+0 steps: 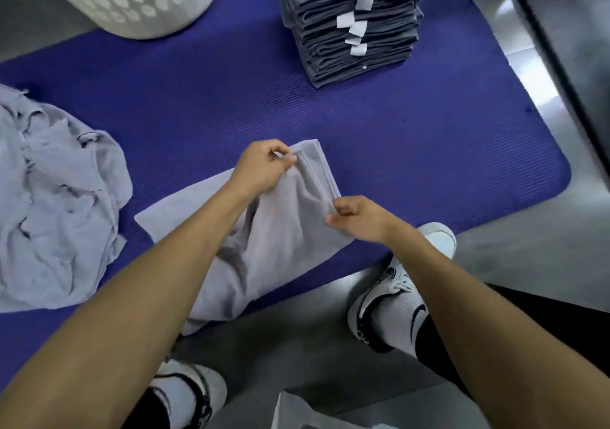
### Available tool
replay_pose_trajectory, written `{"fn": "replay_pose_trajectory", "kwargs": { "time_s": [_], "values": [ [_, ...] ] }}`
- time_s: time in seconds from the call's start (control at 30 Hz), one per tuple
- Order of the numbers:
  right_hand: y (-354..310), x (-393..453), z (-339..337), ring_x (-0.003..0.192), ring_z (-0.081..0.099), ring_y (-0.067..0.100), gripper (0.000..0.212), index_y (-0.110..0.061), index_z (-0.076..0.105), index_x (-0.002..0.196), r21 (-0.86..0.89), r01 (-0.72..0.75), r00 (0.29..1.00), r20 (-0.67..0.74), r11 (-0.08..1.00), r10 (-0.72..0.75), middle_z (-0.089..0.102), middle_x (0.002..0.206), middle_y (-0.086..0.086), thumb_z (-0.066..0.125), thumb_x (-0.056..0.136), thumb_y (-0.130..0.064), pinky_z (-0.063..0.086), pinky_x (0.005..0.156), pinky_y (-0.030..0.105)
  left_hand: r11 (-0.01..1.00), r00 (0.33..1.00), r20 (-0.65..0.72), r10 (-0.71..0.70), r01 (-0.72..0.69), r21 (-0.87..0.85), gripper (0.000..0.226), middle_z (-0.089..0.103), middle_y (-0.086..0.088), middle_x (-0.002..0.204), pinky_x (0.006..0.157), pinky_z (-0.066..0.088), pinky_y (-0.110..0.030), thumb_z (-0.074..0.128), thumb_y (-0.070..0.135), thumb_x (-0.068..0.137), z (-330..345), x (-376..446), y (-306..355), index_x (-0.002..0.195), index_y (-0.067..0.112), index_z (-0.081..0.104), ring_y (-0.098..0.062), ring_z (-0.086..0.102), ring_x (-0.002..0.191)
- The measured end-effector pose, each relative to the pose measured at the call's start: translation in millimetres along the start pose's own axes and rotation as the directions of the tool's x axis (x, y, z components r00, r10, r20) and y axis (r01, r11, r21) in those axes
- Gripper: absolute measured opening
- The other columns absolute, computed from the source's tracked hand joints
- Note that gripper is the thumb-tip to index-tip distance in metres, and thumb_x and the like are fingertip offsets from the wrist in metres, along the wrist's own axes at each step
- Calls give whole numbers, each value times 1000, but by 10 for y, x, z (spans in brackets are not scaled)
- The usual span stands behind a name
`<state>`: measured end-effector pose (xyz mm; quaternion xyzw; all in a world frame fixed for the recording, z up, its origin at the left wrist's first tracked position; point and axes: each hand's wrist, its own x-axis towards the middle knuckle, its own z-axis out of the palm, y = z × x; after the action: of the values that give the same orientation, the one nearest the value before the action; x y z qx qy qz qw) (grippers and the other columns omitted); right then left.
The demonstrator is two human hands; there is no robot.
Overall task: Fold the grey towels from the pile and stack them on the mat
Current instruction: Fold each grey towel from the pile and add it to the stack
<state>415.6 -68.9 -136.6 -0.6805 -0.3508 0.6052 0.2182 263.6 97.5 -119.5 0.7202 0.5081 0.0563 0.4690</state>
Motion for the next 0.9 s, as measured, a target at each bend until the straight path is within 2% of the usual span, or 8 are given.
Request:
{"fn": "replay_pose_trajectory", "kwargs": {
  "time_s": [0.07, 0.13, 0.33, 0.4, 0.57, 0.73, 0.8, 0.9],
  "values": [
    [149, 104, -8, 59, 44, 7, 33, -11, 51, 66, -8, -39, 998, -52, 999, 38, 48, 62, -8, 60, 97, -18, 39, 60, 24, 999, 1000, 5, -18, 17, 48, 4, 59, 10, 70, 63, 40, -19, 69, 22, 90, 148, 312, -74, 88, 19, 71, -3, 50, 62],
    [270, 184, -29, 64, 41, 13, 27, 0, 55, 75, 3, -67, 994, -87, 998, 67, 45, 70, 1, 57, 97, -16, 36, 61, 27, 996, 999, 8, -50, 49, 68, 4, 62, 8, 76, 70, 43, -24, 70, 21, 89, 276, 587, -146, 88, 17, 72, -8, 55, 71],
    [562, 251, -106, 79, 54, 15, 26, -7, 64, 96, 58, -167, 983, -64, 984, 171, 60, 86, 6, 56, 98, -31, 47, 75, 33, 994, 997, -26, -74, 76, 82, 4, 63, 14, 79, 62, 38, -10, 69, 21, 91, 499, 913, -196, 88, 19, 71, 0, 57, 74],
    [617, 236, -93, 78, 53, 14, 27, -8, 64, 98, 71, -184, 979, -76, 980, 190, 58, 85, 3, 55, 99, -34, 46, 72, 31, 993, 996, -60, -65, 71, 90, 6, 64, 14, 80, 63, 40, -11, 70, 23, 90, 545, 925, -178, 89, 18, 73, 2, 58, 73],
    [588, 210, -75, 74, 49, 15, 19, -7, 59, 92, -68, -116, 989, -103, 991, 109, 55, 82, 2, 53, 99, -23, 40, 63, 26, 985, 989, -142, -52, 74, 159, 7, 66, 8, 79, 73, 52, -27, 69, 23, 90, 641, 914, -159, 91, 16, 70, -5, 59, 74],
    [652, 162, -48, 84, 45, 17, 20, -25, 51, 78, -121, -104, 991, -94, 987, 93, 52, 79, -4, 54, 97, -21, 38, 73, 31, 919, 991, -122, -58, 101, 380, 16, 54, -9, 116, 93, 47, -42, 65, 31, 93, 613, 856, -98, 97, 16, 66, -24, 50, 110],
    [619, 111, -42, 77, 47, 15, 17, -18, 54, 81, -109, -96, 990, -116, 989, 83, 52, 78, -3, 55, 98, -18, 39, 68, 29, 919, 995, -63, -79, 97, 383, 15, 59, -5, 111, 94, 47, -45, 62, 31, 94, 511, 828, -48, 92, 16, 64, -24, 53, 109],
    [563, 38, -56, 72, 50, 13, 17, -17, 58, 80, -74, -101, 983, -161, 992, 88, 54, 78, -3, 58, 97, -19, 41, 64, 24, 954, 999, 3, -54, 50, 295, 13, 60, 4, 82, 70, 47, -34, 57, 25, 97, 304, 698, 55, 89, 15, 58, -17, 57, 81]
  ]
}}
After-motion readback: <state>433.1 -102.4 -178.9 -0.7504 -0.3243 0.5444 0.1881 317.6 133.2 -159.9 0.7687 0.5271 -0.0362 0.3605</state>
